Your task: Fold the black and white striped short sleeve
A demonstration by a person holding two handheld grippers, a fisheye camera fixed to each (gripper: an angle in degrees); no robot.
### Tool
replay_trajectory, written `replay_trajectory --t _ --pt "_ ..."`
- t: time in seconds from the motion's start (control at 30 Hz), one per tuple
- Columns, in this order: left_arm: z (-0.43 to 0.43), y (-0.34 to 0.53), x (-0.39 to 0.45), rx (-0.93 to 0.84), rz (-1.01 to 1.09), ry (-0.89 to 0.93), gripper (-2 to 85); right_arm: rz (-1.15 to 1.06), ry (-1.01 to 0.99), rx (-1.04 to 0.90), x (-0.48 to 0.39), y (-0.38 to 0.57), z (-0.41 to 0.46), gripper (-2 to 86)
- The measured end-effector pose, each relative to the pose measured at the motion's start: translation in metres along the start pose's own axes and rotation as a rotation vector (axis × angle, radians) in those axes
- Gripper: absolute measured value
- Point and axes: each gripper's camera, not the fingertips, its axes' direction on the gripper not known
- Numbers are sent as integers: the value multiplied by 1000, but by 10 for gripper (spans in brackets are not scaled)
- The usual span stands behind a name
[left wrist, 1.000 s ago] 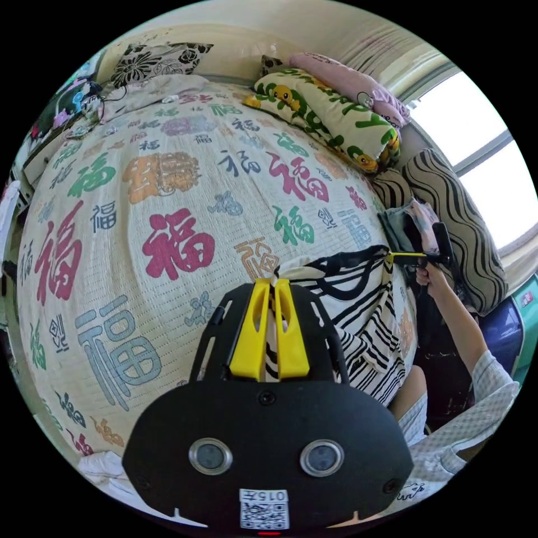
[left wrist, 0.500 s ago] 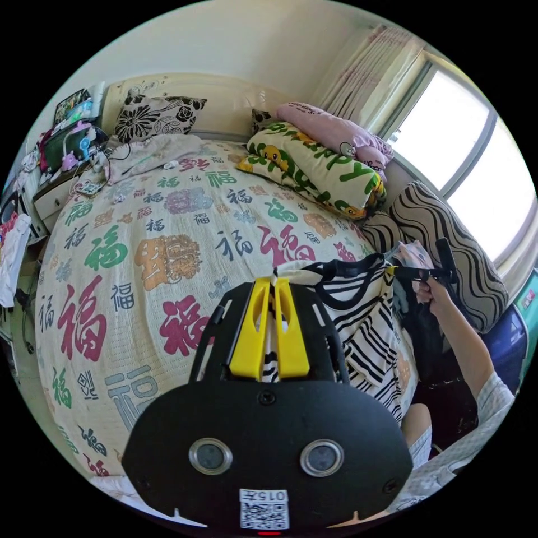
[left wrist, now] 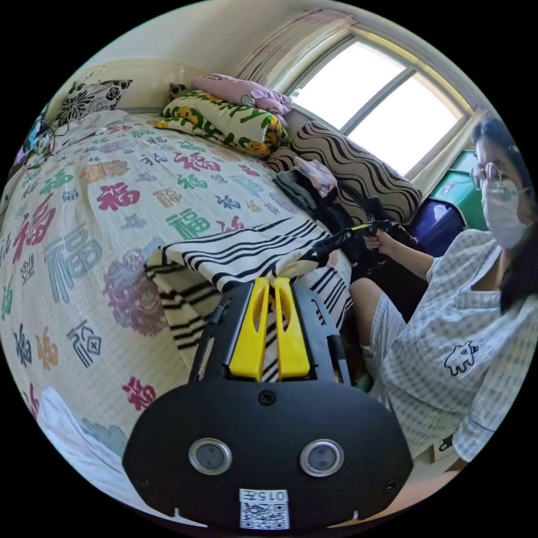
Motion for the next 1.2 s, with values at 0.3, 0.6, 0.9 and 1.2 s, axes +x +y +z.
replay_trajectory --t 0.3,0.6,0.9,1.2 --pt "17 124 46 -54 -119 -76 5 -44 185 -134 -43 93 74 5" --pt "22 137 42 -248 -295 -141 21 75 262 -268 -57 118 91 28" --pt "-5 131 63 -336 -454 -459 2 146 353 -214 -78 122 89 27" --pt "1 118 24 -250 -406 4 -6 256 163 -51 -29 110 52 4"
